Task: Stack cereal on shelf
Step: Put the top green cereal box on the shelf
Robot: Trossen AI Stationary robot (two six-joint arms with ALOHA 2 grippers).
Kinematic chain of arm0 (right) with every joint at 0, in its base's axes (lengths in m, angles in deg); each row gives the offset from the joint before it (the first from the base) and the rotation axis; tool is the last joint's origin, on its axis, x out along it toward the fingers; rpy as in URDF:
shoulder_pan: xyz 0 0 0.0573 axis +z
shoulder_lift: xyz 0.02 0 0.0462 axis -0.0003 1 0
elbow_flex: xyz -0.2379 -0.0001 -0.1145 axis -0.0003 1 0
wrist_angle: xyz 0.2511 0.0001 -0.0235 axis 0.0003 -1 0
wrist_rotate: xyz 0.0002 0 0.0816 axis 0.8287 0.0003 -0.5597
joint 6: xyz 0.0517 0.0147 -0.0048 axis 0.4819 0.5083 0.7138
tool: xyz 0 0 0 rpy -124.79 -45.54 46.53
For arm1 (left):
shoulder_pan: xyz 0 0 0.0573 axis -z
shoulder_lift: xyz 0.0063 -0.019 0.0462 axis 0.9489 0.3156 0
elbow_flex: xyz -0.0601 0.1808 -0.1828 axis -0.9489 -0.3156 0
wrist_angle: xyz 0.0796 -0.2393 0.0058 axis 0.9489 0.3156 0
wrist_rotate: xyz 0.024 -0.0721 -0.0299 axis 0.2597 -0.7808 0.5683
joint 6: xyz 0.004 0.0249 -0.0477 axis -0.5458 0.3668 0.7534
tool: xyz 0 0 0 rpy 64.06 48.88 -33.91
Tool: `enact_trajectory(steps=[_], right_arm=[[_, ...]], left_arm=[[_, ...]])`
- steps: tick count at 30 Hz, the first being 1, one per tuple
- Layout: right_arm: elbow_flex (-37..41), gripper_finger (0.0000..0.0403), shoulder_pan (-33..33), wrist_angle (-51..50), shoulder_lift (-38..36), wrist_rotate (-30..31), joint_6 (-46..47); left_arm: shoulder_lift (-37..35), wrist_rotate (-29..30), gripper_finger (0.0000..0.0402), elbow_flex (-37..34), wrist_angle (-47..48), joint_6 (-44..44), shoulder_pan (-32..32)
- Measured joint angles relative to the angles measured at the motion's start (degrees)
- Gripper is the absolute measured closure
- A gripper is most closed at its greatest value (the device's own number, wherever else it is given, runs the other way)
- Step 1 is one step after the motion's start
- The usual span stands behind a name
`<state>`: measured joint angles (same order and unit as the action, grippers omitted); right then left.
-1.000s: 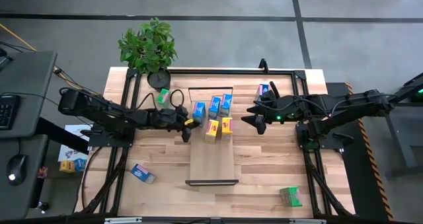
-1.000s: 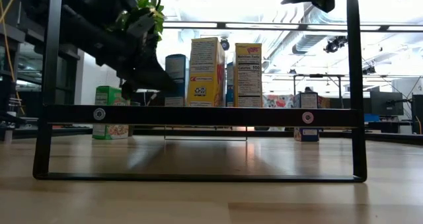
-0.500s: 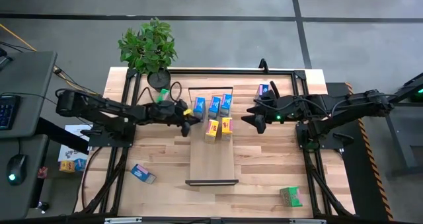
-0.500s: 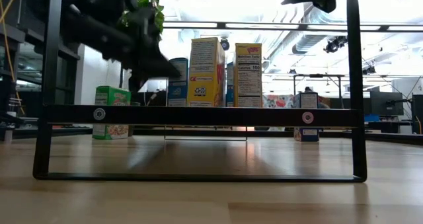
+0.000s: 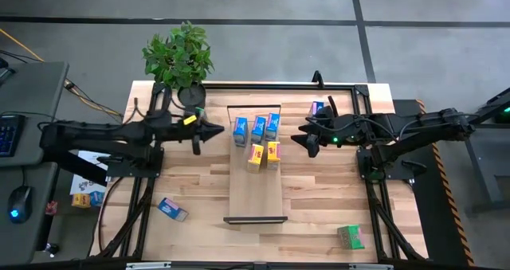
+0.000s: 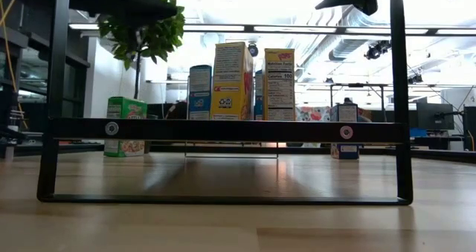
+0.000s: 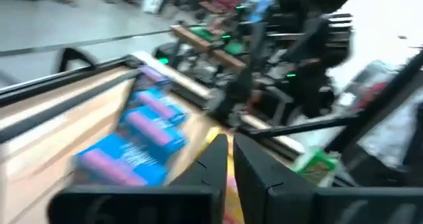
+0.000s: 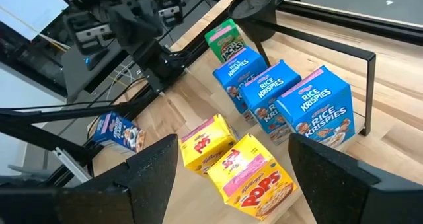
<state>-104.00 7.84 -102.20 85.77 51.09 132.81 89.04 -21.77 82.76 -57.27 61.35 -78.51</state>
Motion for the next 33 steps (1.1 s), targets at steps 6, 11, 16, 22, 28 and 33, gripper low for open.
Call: enact_trajectory(steps=[6, 11, 16, 22, 28, 33], right_arm=[[0.0, 0.0123, 0.0, 0.01, 0.0, 0.2, 0.07], [0.0, 0.0123, 0.0, 0.0, 0.0, 0.3, 0.04], [0.0, 0.0123, 0.0, -0.02, 0.0, 1.56, 0.0], [0.0, 0.0123, 0.0, -0.04, 0.0, 1.58, -0.01], [0.0, 0.0123, 0.0, -1.17, 0.0, 1.99, 0.0], [0.0, 0.0123, -0.18, -5.57, 0.0, 7.96, -0.02]], left_arm=[[-7.13, 3.78, 0.0316, 0.0, 14.75, 0.63, -1.55], [-11.25, 3.57, 0.0236, 0.0, 20.49, 2.1, -2.7], [-13.9, 2.96, 0.0167, 0.0, 21.75, 3.78, -3.25], [-13.69, 3.18, 0.013, 4.28, 20.73, 0.85, -3.27], [-5.16, 10.03, 0.013, 18.09, 44.74, 1.16, -4.79], [4.81, 10.77, 0.0131, 33.26, 70.61, 5.38, -7.23]])
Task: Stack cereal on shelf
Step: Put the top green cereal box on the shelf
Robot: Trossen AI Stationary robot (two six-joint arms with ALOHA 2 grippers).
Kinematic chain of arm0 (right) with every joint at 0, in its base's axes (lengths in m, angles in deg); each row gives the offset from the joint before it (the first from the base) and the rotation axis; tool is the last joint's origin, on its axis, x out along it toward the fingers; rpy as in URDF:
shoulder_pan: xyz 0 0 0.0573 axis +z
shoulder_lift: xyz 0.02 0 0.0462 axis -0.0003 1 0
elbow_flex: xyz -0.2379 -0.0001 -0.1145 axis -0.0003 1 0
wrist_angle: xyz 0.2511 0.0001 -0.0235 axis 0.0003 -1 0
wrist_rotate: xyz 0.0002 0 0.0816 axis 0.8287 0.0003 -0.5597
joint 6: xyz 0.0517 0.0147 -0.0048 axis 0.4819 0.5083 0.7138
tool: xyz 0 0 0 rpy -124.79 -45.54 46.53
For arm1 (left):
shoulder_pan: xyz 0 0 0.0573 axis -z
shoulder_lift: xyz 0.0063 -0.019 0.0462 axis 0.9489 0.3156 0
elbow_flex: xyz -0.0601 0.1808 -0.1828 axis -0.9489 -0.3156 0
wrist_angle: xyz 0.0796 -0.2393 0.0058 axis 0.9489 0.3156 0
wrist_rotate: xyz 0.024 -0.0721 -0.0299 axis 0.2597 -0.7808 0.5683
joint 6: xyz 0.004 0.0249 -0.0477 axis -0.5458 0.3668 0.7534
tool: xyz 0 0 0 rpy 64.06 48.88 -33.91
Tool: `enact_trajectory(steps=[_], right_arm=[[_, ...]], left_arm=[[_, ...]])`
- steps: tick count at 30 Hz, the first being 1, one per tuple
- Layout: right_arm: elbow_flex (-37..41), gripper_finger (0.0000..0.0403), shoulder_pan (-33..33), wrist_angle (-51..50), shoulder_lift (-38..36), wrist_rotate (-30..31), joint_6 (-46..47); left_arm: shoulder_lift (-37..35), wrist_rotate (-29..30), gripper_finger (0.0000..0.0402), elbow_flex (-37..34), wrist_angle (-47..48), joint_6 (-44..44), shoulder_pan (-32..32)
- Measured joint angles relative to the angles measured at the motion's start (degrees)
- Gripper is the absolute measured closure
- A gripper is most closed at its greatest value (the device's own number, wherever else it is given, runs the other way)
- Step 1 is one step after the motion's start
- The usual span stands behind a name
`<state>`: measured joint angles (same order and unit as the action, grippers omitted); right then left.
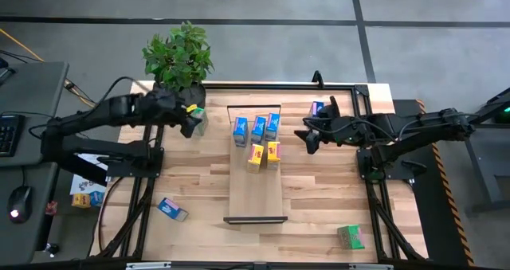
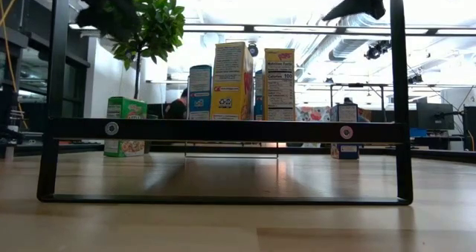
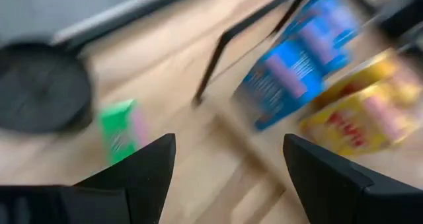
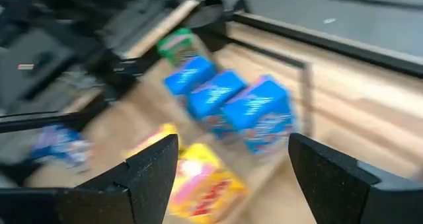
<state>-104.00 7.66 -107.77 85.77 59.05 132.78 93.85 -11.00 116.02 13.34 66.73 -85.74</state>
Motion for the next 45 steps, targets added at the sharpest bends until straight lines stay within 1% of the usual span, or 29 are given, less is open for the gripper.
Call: enact_trajectory(steps=[3, 5, 7, 9, 11, 14, 18, 20, 22, 24, 27, 31, 35, 41, 45], right_arm=[[0.0, 0.0123, -1.35, -4.18, -0.02, 2.92, 0.0], [0.0, 0.0123, -2.7, -6.72, -0.02, 2.83, 0.0], [0.0, 0.0123, -4.01, -9.03, -0.01, 2.51, -0.02], [0.0, 0.0123, -5.37, -10.41, 0.0, 2.26, -0.69], [0.0, 0.0123, -6.73, -10.89, -0.02, 1.19, -2.48], [0.0, 0.0123, -8.68, -10.33, -0.02, -0.92, -5.06], [0.0, 0.0123, -10.71, -9.92, 0.0, -2.89, -7.77], [0.0, 0.0123, -11.36, -9.85, -0.01, -3.0, -7.46], [0.0, 0.0123, -11.6, -9.3, -0.02, -3.03, -7.41], [0.0, 0.0123, -11.6, -9.06, -0.02, -2.9, -7.45], [0.0, 0.0123, -11.63, -8.98, -0.02, -2.55, -7.12], [0.0, 0.0123, -11.63, -8.93, -0.02, -1.95, -4.4], [0.0, 0.0123, -11.63, -8.93, -0.02, -1.92, -2.72], [0.0, 0.0123, -11.63, -8.93, -0.02, -1.9, -1.29], [0.0, 0.0123, -11.63, -8.93, -0.02, -1.88, -1.29]], left_arm=[[4.01, 0.09, 0.0131, 4.85, 10.66, 4.23, -0.18], [4.83, 0.22, 0.0131, 5.62, 15.29, 7.85, -0.18], [4.81, 1.78, 0.0131, 5.51, 18.52, 12.62, -0.15], [4.65, 3.88, 0.0131, 5.17, 20.6, 17.42, -0.07], [4.25, 5.51, 0.0131, 4.31, 20.98, 20.27, -0.14], [4.29, 6.98, 0.0131, 2.23, 18.12, 22.27, -1.64], [5.64, 3.37, 0.0131, -2.52, 11.41, 18.27, -5.45], [6.76, 2.94, 0.0131, -4.65, 9.72, 16.14, -7.76], [7.45, 2.86, 0.0131, -5.88, 5.76, 14.15, -10.0], [8.0, 0.94, 0.0131, -6.79, 1.64, 10.51, -11.88], [9.37, -3.08, 0.0131, -7.3, -1.88, 5.97, -14.85], [11.34, -5.39, 0.0131, -7.3, -2.25, 1.82, -17.79], [11.83, -7.13, 0.0131, -7.3, -2.18, 0.84, -18.0], [11.48, -6.86, 0.0131, -7.3, -1.97, 1.1, -16.4], [10.53, -6.65, 0.0131, -7.3, -1.92, 3.24, -14.25]])
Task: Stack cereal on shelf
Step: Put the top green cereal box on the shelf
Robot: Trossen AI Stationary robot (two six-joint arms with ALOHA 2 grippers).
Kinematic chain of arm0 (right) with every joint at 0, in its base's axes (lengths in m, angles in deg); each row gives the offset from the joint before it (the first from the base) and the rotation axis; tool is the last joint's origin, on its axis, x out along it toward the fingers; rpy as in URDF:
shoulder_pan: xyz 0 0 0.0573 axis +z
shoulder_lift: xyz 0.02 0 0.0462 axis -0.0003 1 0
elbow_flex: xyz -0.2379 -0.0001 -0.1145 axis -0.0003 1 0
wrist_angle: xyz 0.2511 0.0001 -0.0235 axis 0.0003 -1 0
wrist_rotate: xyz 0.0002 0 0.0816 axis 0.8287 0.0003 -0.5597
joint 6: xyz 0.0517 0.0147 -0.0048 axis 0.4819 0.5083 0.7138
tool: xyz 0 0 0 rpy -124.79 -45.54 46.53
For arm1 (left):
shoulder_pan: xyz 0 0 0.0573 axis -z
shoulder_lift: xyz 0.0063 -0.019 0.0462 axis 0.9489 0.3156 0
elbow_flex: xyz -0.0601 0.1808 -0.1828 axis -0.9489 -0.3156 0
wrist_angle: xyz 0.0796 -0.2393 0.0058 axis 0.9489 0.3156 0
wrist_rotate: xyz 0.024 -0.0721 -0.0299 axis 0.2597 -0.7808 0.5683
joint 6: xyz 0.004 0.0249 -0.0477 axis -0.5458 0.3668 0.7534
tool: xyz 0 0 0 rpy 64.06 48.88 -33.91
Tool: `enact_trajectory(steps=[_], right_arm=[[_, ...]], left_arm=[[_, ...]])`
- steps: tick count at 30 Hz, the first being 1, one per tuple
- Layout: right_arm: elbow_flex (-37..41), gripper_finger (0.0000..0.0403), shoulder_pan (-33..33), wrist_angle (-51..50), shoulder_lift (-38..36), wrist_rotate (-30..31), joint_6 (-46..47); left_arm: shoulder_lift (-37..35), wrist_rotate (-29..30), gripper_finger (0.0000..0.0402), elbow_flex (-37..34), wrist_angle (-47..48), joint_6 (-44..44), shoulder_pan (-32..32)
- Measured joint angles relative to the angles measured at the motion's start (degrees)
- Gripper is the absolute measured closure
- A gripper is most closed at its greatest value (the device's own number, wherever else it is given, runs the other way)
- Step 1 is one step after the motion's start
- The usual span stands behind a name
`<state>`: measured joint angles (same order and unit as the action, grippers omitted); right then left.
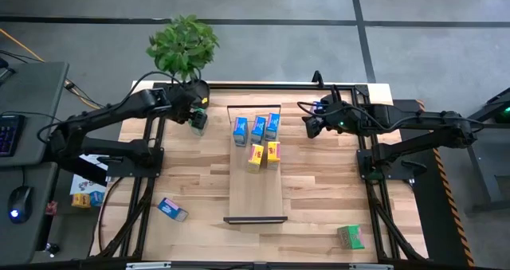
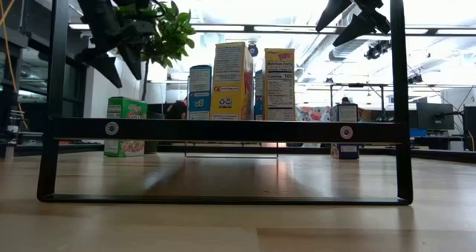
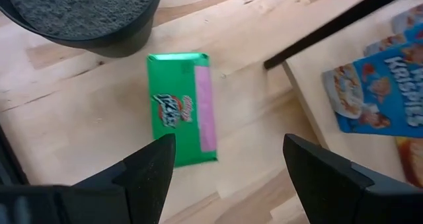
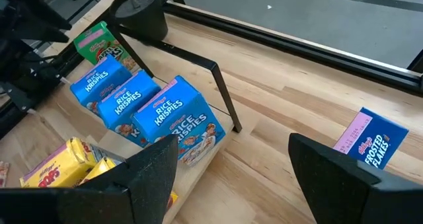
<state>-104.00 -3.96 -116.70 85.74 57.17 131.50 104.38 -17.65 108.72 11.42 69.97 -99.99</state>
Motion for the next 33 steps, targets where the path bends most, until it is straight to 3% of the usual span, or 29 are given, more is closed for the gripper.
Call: enact_trajectory(steps=[8, 14, 20, 23, 28, 33], right_arm=[[0.0, 0.0123, 0.0, -0.02, 0.0, 0.37, -0.15], [0.0, 0.0123, 0.0, -0.09, 0.0, 0.42, -0.61], [0.0, 0.0123, 0.0, -0.11, 0.0, 0.42, -0.61], [0.0, 0.0123, 0.0, -0.11, 0.0, 0.42, -0.61], [0.0, 0.0123, 0.0, -0.13, 0.0, 0.45, -0.15], [0.0, 0.0123, 0.0, -0.13, 0.0, 0.46, -0.17]], left_arm=[[-4.58, 4.11, 0.0131, -0.02, 1.27, 6.55, 6.27], [-8.81, 14.53, 0.0131, -0.02, 1.51, 10.9, 14.87], [-9.68, 28.91, 0.0131, -0.88, 1.32, 14.79, 25.97], [-9.69, 34.58, 0.0131, -5.27, -0.44, 19.47, 31.13], [-10.01, 38.36, 0.0131, -14.47, -5.42, 27.02, 37.53], [-10.29, 46.66, 0.0131, -21.29, -11.48, 26.77, 42.01]])
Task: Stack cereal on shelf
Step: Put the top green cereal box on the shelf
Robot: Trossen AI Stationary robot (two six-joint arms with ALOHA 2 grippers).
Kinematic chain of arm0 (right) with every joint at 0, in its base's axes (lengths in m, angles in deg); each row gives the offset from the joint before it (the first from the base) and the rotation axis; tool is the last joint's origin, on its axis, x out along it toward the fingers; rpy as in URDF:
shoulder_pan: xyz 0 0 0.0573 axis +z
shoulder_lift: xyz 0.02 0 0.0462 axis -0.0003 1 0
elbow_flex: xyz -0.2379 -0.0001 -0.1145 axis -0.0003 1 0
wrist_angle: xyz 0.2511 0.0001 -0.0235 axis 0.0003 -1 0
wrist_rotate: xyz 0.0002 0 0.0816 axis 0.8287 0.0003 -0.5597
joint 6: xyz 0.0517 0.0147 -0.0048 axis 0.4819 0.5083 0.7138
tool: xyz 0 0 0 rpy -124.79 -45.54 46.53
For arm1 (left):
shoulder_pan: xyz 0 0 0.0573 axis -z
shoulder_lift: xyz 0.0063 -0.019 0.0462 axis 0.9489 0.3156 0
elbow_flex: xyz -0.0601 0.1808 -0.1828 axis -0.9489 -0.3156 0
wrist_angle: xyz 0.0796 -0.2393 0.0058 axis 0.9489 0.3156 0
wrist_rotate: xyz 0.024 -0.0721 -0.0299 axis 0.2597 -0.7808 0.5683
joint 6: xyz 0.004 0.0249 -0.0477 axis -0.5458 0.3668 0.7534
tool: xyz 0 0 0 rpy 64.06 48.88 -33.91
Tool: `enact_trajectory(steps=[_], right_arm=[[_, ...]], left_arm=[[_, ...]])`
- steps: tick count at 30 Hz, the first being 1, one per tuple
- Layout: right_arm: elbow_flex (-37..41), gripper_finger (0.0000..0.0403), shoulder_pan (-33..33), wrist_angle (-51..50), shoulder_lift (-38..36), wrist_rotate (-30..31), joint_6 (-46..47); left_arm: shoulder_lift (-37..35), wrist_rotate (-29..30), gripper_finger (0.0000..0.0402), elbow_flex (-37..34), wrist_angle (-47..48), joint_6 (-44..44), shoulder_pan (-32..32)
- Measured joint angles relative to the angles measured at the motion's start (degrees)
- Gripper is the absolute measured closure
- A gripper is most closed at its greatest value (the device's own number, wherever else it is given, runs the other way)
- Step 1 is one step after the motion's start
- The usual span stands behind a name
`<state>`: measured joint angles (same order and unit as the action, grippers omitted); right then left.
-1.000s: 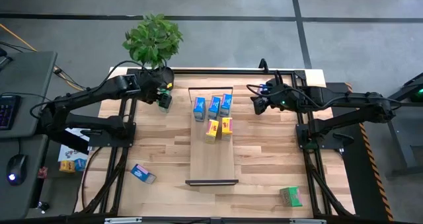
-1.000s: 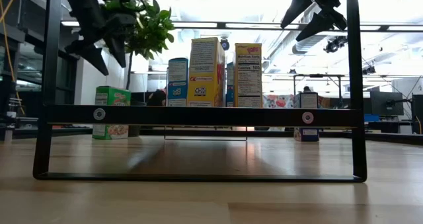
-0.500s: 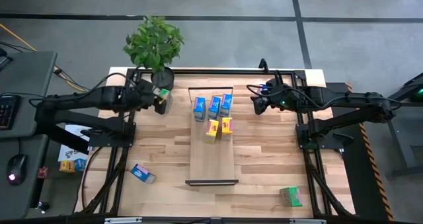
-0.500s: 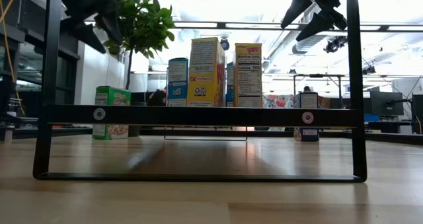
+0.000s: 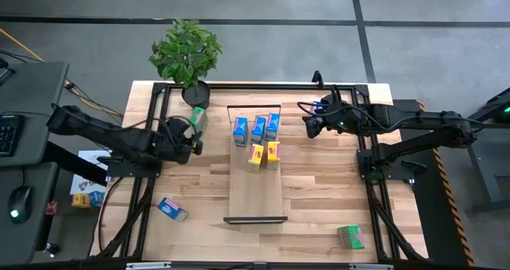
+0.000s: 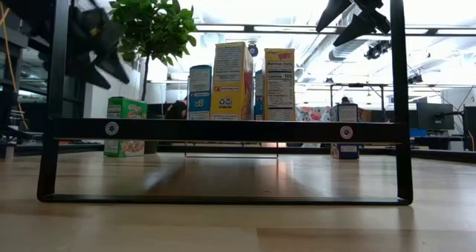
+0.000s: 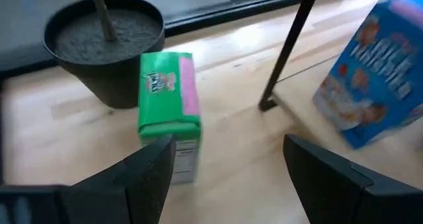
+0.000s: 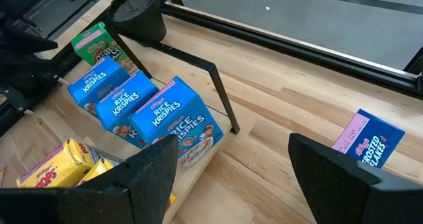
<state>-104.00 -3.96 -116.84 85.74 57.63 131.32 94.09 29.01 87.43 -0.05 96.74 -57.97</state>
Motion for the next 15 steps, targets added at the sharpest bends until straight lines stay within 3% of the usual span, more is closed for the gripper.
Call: enact_trajectory(steps=[15], right_arm=[[0.01, 0.0123, 0.01, -0.02, 0.0, 1.88, 1.51]], left_arm=[[-0.86, 4.95, 0.0131, -12.2, -20.03, -9.66, -5.1]])
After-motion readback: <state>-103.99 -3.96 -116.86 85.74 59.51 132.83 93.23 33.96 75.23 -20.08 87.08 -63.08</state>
